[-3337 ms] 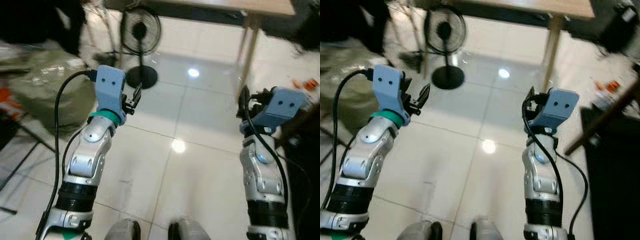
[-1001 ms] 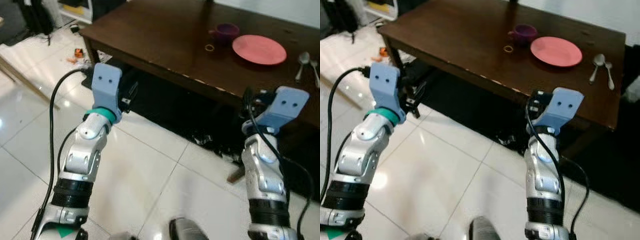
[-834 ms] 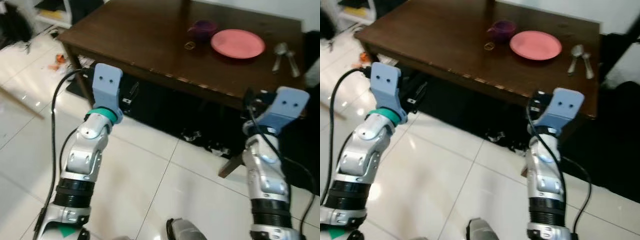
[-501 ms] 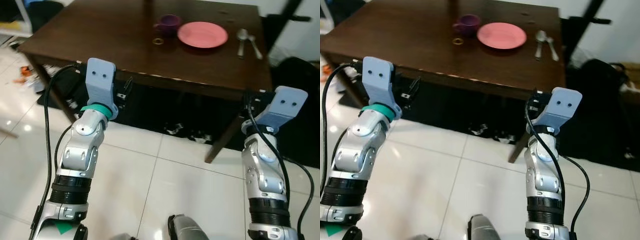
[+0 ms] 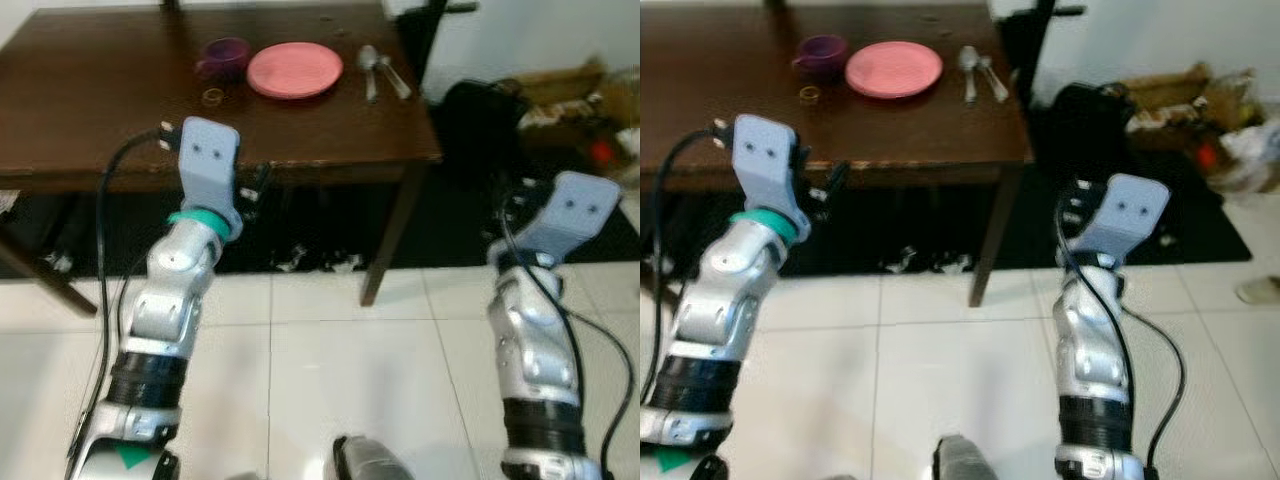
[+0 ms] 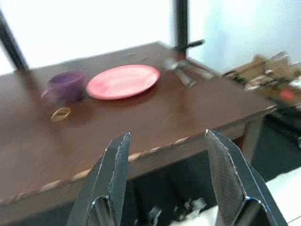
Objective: Setting the table
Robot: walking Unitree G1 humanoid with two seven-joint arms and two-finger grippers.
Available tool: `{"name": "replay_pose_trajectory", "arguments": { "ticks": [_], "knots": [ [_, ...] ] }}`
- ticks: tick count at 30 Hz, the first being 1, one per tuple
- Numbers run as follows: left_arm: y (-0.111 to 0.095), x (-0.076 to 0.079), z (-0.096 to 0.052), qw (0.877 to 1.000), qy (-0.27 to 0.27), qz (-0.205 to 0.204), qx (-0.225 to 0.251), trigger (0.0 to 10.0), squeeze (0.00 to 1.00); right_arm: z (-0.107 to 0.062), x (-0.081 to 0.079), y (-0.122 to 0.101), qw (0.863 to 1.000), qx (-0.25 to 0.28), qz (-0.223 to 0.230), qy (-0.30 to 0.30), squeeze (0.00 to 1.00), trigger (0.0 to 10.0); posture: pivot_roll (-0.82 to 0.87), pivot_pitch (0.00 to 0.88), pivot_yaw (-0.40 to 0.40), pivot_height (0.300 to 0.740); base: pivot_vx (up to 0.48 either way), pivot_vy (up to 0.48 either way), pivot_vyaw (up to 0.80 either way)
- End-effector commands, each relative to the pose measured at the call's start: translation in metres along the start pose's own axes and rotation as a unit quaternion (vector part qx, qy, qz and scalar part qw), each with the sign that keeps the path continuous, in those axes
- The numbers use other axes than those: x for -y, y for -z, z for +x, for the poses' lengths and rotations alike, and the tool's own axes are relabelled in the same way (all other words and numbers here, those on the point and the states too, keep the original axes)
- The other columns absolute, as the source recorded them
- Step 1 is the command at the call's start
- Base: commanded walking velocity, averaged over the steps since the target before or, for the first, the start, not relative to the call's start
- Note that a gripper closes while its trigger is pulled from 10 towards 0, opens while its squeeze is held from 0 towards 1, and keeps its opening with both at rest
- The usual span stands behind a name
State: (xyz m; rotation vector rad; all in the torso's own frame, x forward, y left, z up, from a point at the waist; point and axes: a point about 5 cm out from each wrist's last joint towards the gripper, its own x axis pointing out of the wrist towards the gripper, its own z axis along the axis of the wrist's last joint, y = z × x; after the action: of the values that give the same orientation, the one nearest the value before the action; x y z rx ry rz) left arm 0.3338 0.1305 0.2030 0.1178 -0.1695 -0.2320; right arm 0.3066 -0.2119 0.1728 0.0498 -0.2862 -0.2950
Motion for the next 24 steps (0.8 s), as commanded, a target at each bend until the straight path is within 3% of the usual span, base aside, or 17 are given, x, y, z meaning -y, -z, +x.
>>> {"name": "replay_pose_trajectory", "arguments": {
  "ticks": [1,24],
  "knots": [
    [0.0019,-0.0030,-0.0007,1.000,-0.010,0.013,0.001,10.0,0.00,-0.0035,-0.0039,0.0021,1.000,-0.002,0.004,-0.008,0.00,10.0,0.02,0.000,0.076,0.740,0.480,0.000,0.00],
    [0.0034,-0.0023,0.0003,1.000,-0.015,0.020,0.003,10.0,0.00,-0.0020,-0.0066,0.0005,1.000,0.003,0.005,-0.018,0.00,10.0,0.02,0.000,0.072,0.740,0.480,0.000,-0.04]
  ]
}}
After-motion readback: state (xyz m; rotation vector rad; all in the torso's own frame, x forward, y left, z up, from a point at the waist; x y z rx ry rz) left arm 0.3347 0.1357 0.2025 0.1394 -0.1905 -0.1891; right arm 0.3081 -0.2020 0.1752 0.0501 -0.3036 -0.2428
